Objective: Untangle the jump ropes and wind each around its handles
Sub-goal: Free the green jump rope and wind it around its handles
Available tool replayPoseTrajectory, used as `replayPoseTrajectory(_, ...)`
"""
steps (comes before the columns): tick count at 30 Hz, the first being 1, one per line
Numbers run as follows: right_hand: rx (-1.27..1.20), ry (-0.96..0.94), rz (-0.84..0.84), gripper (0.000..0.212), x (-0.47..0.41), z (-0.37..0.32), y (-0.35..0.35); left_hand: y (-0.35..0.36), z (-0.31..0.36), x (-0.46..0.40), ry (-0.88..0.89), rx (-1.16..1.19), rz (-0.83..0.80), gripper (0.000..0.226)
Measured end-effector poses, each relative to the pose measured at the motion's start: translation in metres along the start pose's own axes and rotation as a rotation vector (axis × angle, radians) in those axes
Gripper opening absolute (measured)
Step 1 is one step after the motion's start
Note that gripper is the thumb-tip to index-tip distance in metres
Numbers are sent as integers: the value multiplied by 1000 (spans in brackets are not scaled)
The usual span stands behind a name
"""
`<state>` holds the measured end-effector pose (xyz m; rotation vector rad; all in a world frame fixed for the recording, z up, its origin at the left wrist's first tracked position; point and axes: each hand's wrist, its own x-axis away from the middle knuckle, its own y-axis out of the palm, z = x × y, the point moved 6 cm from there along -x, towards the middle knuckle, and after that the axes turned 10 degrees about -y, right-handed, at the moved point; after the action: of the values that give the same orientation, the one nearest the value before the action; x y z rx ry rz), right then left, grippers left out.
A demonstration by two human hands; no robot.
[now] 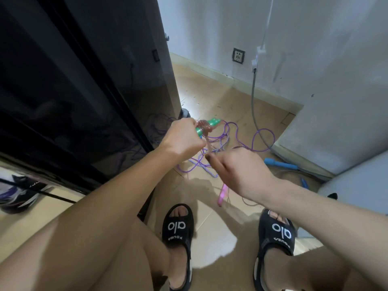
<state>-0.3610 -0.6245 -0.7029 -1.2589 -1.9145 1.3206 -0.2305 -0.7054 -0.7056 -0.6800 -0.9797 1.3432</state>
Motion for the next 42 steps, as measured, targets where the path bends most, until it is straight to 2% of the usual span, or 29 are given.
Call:
replayPoseTrajectory(3, -13, -215, 58, 41, 2, -16, -4, 9, -6, 0, 1, -230, -69, 15)
replayPoseTrajectory(5, -29, -285, 81, 36, -6, -21, -13, 17, -2, 8, 89, -361, -131, 12)
replayPoseTrajectory(7, -21, -294, 92, 43, -15, -15, -21, 28, 8, 23, 192, -362, -237, 9)
replayPoseTrajectory(11, -72, -228, 124, 50, -30, 12, -39, 40, 29, 45, 376, -338, -223, 12)
replayPoseTrajectory(16, -251, -76, 41, 52, -36, 28, -37, 37, 32, 56, 398, -198, -152, 38)
replayPoseTrajectory(20, -404, 81, -28, 51, -34, 34, -23, 34, 29, 59, 380, -141, -151, 38)
replayPoseTrajectory(24, -484, 219, -64, 52, -29, 40, -15, 31, 25, 59, 368, -137, -159, 28)
replayPoseTrajectory(30, -471, 304, 66, 43, -30, 50, -19, 22, 32, 55, 354, -66, -132, 32)
replayPoseTrajectory(34, -481, 289, 128, 47, -26, 50, -23, 25, 30, 56, 360, -253, -129, 30)
replayPoseTrajectory(38, -533, 256, 130, 48, -25, 46, -25, 20, 33, 59, 329, -402, -51, 19)
replayPoseTrajectory(40, -604, 244, 74, 50, -26, 48, -26, 16, 38, 62, 369, -451, -11, 17)
replayPoseTrajectory(42, -700, 208, -50, 56, -24, 49, -25, 12, 45, 67, 445, -479, 27, 18)
